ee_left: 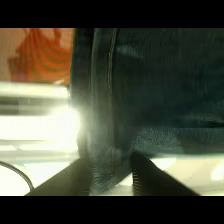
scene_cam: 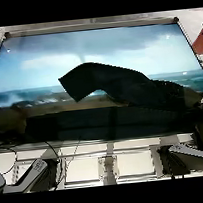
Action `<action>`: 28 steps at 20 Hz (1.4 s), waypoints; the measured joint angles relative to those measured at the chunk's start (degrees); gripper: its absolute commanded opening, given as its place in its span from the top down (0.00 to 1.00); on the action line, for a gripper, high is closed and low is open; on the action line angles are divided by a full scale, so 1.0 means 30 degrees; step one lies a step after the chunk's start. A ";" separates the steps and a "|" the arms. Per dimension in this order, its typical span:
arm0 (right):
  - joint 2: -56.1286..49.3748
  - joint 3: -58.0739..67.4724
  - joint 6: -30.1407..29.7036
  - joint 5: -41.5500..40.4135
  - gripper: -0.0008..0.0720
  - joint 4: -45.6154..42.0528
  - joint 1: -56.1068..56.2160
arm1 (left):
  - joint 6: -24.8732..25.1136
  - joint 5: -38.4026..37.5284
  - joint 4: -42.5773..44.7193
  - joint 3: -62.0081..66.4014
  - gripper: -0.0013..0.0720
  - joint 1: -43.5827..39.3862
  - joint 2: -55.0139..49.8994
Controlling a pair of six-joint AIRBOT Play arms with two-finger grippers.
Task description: Fold the clothes and pants, and hang the long-sleeved shirts on hangers.
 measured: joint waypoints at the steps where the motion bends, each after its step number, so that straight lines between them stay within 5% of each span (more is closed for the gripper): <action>1: -0.0073 -0.0015 0.0007 0.0168 0.35 0.0000 -0.0007 | 0.0007 -0.0051 -0.0029 0.0051 0.52 0.0000 -0.0058; 10: -0.0240 0.4743 0.1625 -0.0335 0.35 0.1953 -0.0007 | -0.0219 0.1566 -0.7577 0.5370 0.47 -0.1596 -0.0211; 15: -0.0255 0.6849 0.1333 -0.2076 0.35 0.6368 0.1326 | -0.2987 0.4605 -0.9464 0.7482 0.47 -0.7504 -0.1967; 19: -0.0525 0.7271 0.0991 -0.4393 0.35 0.6849 0.4022 | -0.5370 0.7832 -0.9908 0.9078 0.47 -1.2203 -0.5697; 28: -0.2871 0.7417 0.0823 -0.6878 0.35 0.6127 0.7242 | -0.9901 0.9092 -0.9602 1.2713 0.47 -1.4746 -1.2611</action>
